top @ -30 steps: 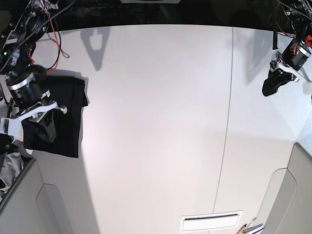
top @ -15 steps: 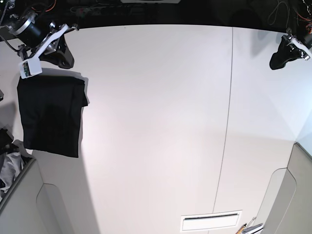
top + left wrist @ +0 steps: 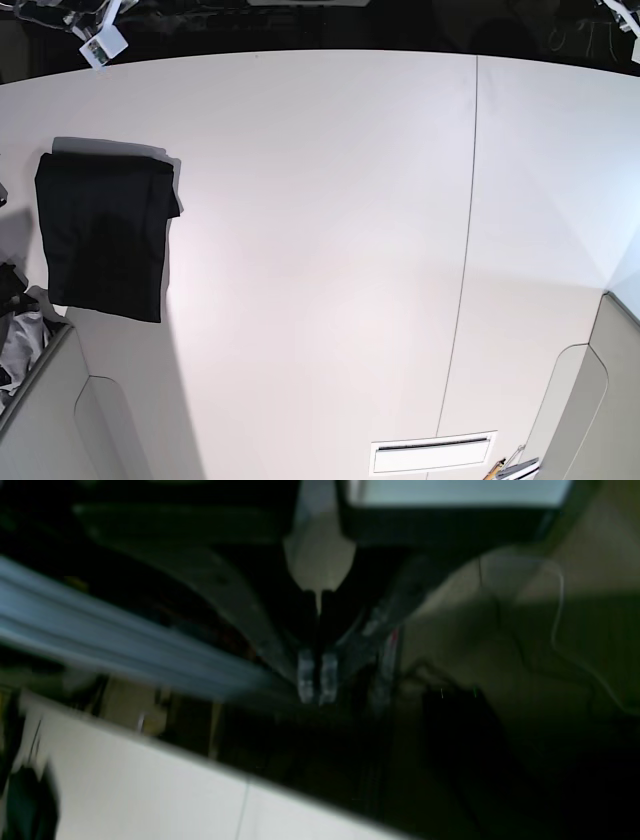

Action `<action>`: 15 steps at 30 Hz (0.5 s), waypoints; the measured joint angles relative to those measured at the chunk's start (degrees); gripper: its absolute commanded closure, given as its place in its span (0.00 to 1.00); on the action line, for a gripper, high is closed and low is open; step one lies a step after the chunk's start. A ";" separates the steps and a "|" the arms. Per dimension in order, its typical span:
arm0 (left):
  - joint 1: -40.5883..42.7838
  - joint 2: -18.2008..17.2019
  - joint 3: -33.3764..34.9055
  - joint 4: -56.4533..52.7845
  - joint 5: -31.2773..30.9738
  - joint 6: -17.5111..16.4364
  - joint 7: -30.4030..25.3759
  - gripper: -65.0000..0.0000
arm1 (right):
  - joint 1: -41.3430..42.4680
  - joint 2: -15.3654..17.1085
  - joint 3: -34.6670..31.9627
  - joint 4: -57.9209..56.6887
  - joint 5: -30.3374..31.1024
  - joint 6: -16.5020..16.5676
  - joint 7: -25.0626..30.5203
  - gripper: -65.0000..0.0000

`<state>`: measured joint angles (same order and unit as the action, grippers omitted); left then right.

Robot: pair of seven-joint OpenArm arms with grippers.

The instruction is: Fold the T-shirt properly

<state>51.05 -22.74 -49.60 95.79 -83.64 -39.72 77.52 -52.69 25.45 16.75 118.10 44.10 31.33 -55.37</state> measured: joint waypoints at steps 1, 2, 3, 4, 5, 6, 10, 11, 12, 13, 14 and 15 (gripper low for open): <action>0.92 -0.66 0.92 0.00 -0.04 0.00 -0.04 1.00 | 0.00 0.81 -1.77 -2.69 -0.39 0.00 1.42 1.00; 1.88 -1.40 2.10 0.00 -0.11 0.00 -0.24 1.00 | 0.00 1.70 -3.72 -5.42 -1.38 0.09 3.69 1.00; 2.78 -2.19 3.45 0.02 -0.17 0.00 -0.52 1.00 | 0.04 2.47 -5.79 -8.44 -2.34 0.04 6.16 1.00; 3.43 -2.84 4.94 0.02 0.61 0.02 -1.07 1.00 | 0.31 3.13 -8.00 -11.61 -3.87 -0.02 8.61 1.00; 3.96 -3.54 6.67 0.04 1.90 0.02 -1.49 1.00 | 0.83 3.76 -10.29 -14.91 -5.33 -0.11 11.04 1.00; 4.46 -4.35 8.63 0.04 3.65 0.02 -2.23 1.00 | 1.70 4.20 -12.59 -18.16 -6.82 -0.09 12.98 1.00; 4.57 -6.97 17.68 -0.26 10.21 0.02 -7.45 1.00 | 8.02 4.48 -21.31 -30.51 -11.50 0.02 14.49 1.00; 4.39 -7.26 20.35 -0.50 12.31 0.04 -9.22 1.00 | 9.42 4.46 -23.19 -33.46 -11.72 0.04 14.86 1.00; 4.35 -7.37 23.10 -0.81 14.93 0.04 -11.89 1.00 | 10.75 4.35 -24.96 -36.46 -11.56 0.04 14.97 1.00; 4.35 -7.30 25.79 -1.22 17.70 0.04 -14.51 1.00 | 12.20 4.31 -26.73 -39.32 -11.67 -0.17 15.17 1.00; 4.37 -7.28 28.59 -1.77 20.83 0.04 -17.68 1.00 | 13.44 4.33 -28.50 -42.12 -11.67 -0.20 15.23 1.00; 4.37 -7.26 31.45 -2.49 24.17 0.22 -21.33 1.00 | 14.64 4.35 -30.16 -44.59 -11.67 -0.11 15.19 1.00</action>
<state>55.42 -30.00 -18.15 93.30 -59.46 -39.51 56.18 -38.04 29.80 -13.41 73.52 32.42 31.22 -40.18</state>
